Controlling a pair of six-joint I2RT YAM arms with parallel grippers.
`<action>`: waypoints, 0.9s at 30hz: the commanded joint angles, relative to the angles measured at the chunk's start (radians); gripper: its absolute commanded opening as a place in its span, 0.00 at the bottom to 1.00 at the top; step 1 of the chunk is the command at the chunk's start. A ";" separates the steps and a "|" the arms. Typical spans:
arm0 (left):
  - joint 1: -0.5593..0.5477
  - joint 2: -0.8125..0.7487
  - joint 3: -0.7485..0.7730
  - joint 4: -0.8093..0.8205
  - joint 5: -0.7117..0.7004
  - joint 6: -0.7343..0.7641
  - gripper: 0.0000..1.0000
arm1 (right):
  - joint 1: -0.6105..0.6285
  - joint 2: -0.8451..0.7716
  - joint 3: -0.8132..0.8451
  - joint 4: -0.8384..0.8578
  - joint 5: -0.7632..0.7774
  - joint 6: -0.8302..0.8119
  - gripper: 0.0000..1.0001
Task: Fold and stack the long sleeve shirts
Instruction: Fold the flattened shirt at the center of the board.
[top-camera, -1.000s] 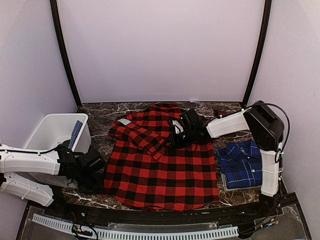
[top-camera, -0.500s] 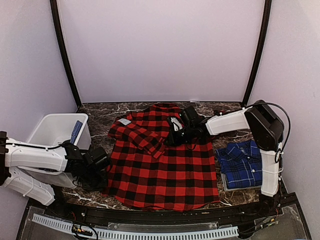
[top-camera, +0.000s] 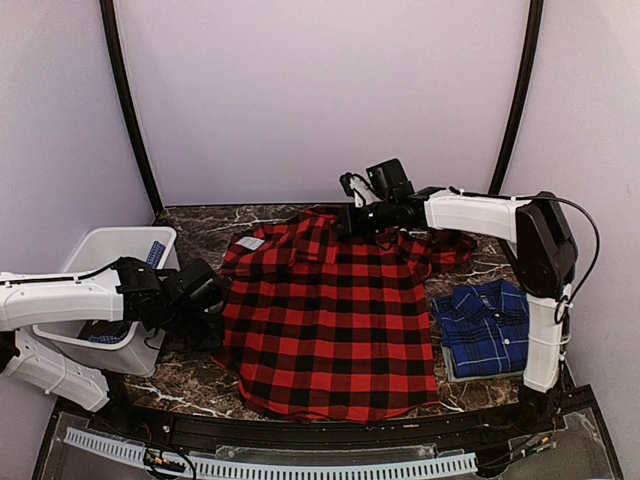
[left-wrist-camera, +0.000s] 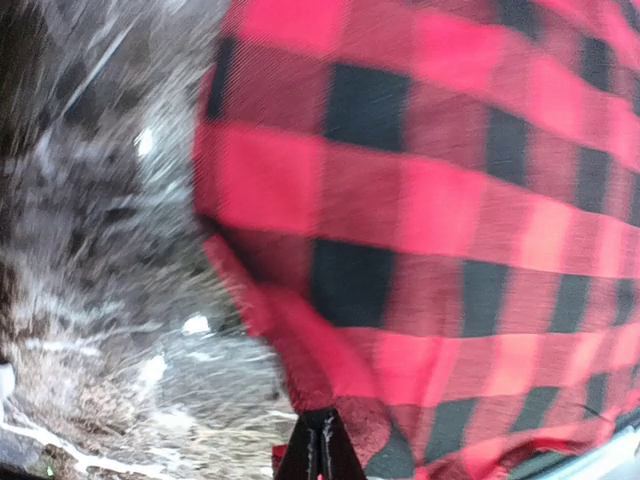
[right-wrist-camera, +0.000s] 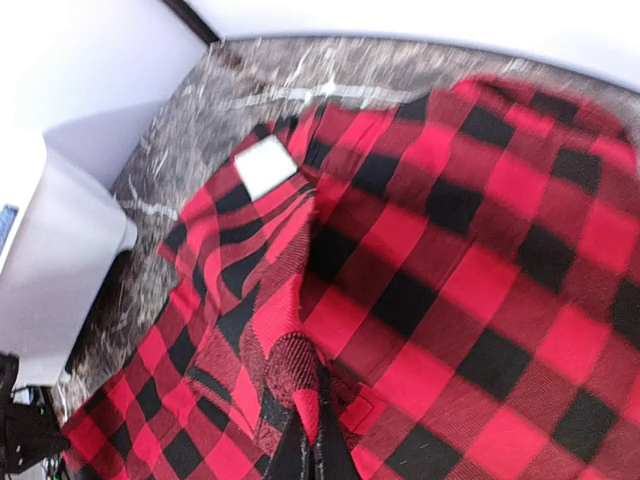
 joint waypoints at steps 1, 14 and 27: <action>-0.025 -0.024 0.090 0.010 0.014 0.141 0.00 | -0.061 -0.049 0.077 -0.054 0.048 -0.048 0.00; -0.109 0.181 0.290 0.086 0.209 0.425 0.00 | -0.211 -0.179 0.060 -0.093 0.129 -0.093 0.00; -0.127 0.341 0.367 0.095 0.348 0.527 0.00 | -0.275 -0.367 -0.062 -0.129 0.285 -0.138 0.00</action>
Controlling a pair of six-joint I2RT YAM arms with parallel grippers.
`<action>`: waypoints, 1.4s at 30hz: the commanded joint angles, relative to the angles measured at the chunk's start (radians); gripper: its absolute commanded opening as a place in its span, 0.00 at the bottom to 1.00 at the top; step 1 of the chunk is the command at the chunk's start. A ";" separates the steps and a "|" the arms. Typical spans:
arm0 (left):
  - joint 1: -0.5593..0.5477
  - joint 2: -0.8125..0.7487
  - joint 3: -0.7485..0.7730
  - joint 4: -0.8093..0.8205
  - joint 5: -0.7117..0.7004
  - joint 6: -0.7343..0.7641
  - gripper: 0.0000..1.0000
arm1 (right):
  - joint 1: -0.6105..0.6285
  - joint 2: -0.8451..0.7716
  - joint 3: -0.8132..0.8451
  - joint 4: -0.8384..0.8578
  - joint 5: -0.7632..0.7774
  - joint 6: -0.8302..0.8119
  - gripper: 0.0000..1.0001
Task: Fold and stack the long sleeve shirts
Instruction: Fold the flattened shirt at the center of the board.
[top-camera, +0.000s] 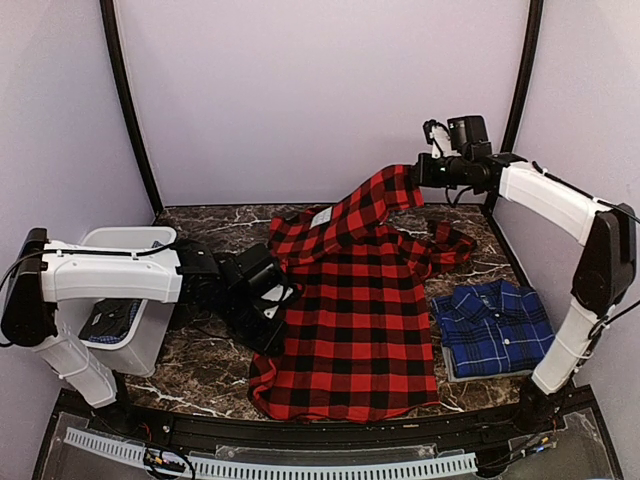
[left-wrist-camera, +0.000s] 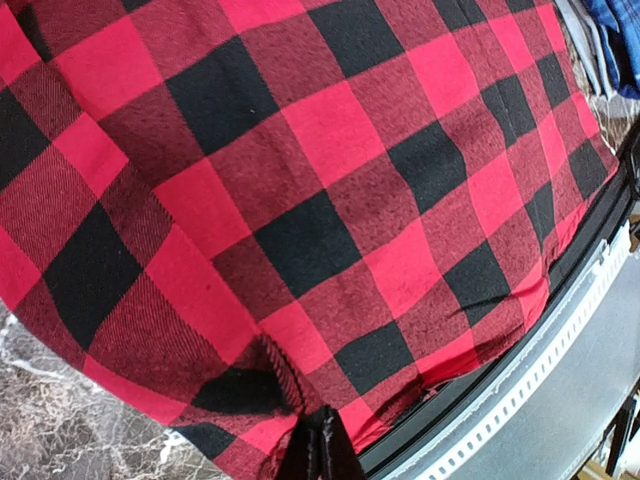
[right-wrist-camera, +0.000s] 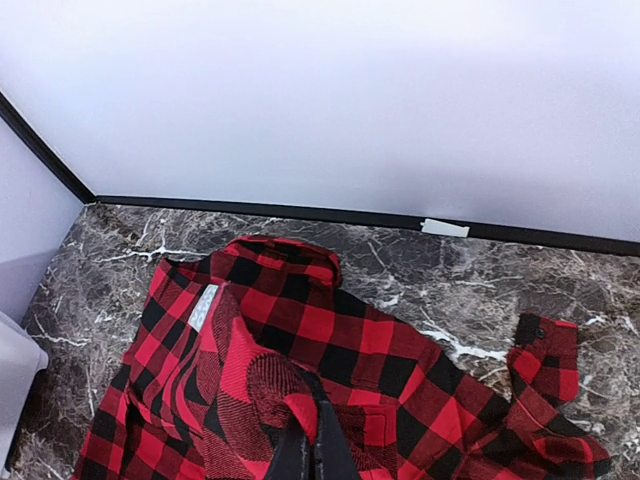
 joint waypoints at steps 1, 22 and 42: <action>-0.010 0.022 0.037 0.006 0.075 0.059 0.00 | -0.011 -0.057 -0.041 -0.002 0.078 -0.027 0.00; -0.017 0.027 0.030 0.006 0.150 0.082 0.00 | -0.025 -0.163 0.017 -0.060 0.116 -0.059 0.00; -0.025 0.141 0.029 0.023 0.282 0.151 0.00 | -0.023 -0.165 0.000 -0.094 0.082 -0.071 0.00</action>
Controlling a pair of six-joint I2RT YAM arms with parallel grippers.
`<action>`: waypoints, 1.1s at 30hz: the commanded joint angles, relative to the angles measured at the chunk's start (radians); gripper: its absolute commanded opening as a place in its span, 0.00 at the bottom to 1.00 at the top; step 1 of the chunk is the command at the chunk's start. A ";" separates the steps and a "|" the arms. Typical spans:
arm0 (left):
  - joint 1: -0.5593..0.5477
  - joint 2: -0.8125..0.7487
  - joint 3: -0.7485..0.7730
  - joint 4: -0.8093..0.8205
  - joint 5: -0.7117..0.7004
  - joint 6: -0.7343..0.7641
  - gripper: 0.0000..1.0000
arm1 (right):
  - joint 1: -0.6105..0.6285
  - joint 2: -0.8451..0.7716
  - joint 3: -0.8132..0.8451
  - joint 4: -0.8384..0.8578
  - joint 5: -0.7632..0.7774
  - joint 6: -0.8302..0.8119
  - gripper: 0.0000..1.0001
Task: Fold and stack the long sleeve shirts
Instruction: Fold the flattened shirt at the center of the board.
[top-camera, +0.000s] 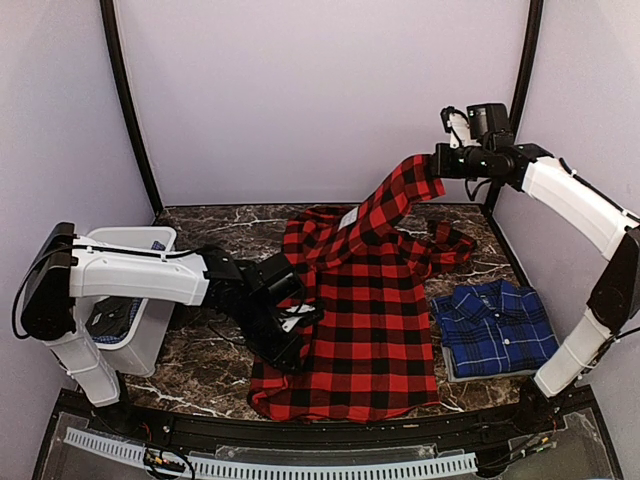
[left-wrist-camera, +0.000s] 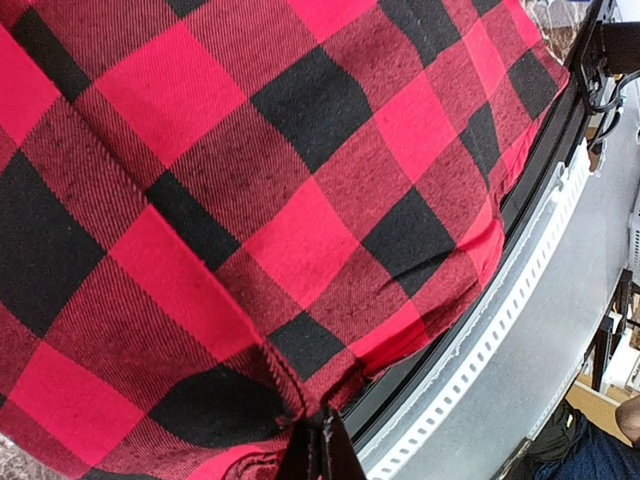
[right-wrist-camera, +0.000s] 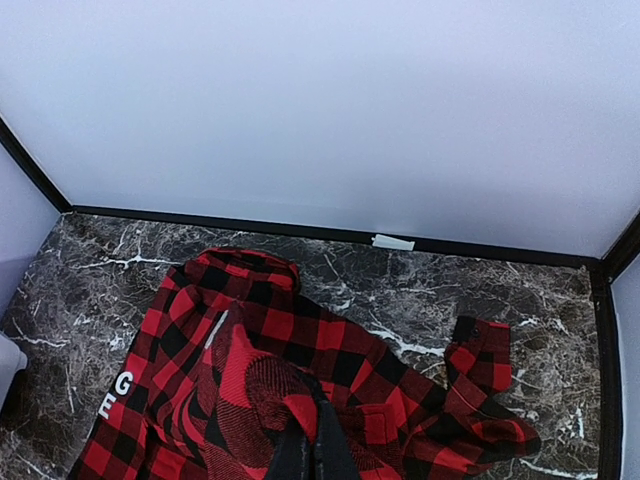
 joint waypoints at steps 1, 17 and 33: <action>-0.008 0.014 -0.031 0.004 0.048 0.028 0.00 | -0.005 -0.031 -0.008 0.019 -0.032 -0.005 0.00; -0.008 0.037 -0.076 0.056 0.080 0.021 0.32 | 0.051 -0.099 -0.196 0.059 -0.167 -0.006 0.00; 0.248 -0.151 -0.073 0.069 -0.183 -0.176 0.55 | 0.342 0.075 -0.190 0.076 -0.282 -0.021 0.00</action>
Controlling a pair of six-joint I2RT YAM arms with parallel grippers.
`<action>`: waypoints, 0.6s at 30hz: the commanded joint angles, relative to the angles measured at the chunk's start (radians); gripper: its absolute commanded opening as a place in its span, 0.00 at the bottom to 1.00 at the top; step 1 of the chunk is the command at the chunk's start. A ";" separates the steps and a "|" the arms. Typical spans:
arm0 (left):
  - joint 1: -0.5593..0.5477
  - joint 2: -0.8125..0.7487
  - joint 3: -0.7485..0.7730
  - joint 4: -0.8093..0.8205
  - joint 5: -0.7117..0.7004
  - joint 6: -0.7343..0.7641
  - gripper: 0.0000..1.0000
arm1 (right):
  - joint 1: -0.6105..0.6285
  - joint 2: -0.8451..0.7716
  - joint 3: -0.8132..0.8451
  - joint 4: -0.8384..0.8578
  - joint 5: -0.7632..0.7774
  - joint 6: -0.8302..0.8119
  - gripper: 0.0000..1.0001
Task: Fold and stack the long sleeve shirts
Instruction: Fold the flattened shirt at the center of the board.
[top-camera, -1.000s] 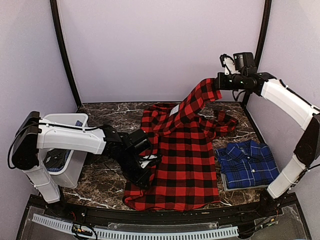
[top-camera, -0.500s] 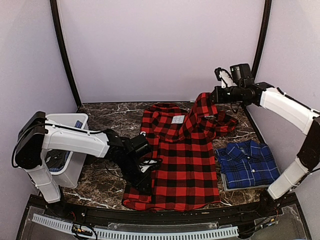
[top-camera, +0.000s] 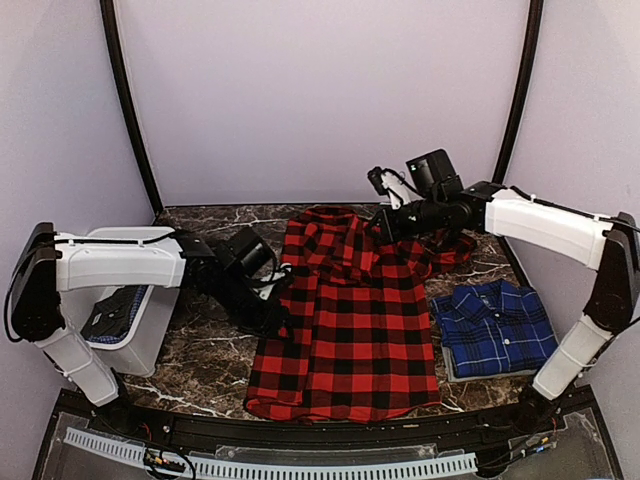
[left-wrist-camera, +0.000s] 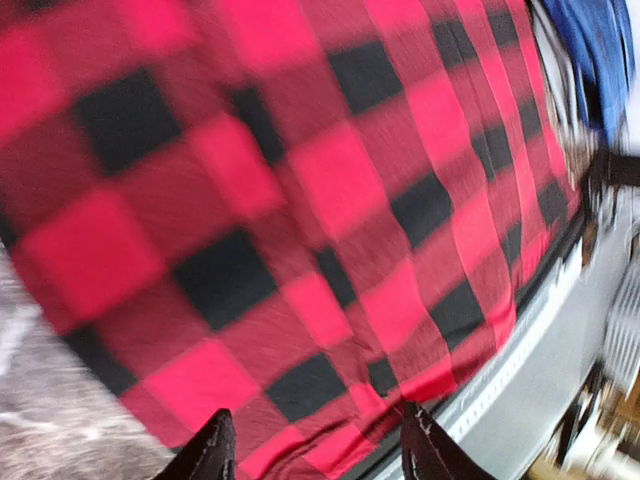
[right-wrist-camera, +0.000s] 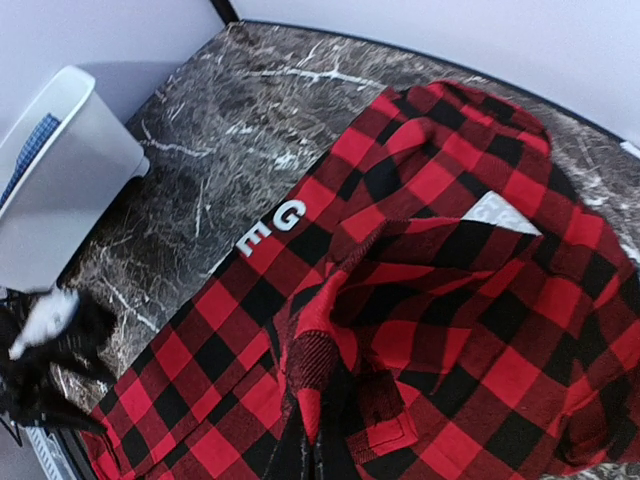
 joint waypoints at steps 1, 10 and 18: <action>0.111 -0.103 -0.020 0.008 -0.175 -0.119 0.56 | 0.087 0.103 0.053 0.026 -0.047 -0.008 0.00; 0.175 -0.086 -0.069 0.118 -0.199 -0.167 0.56 | 0.236 0.306 0.191 -0.051 -0.070 -0.018 0.00; 0.175 -0.086 -0.097 0.196 -0.188 -0.152 0.56 | 0.295 0.472 0.338 -0.038 -0.112 0.042 0.00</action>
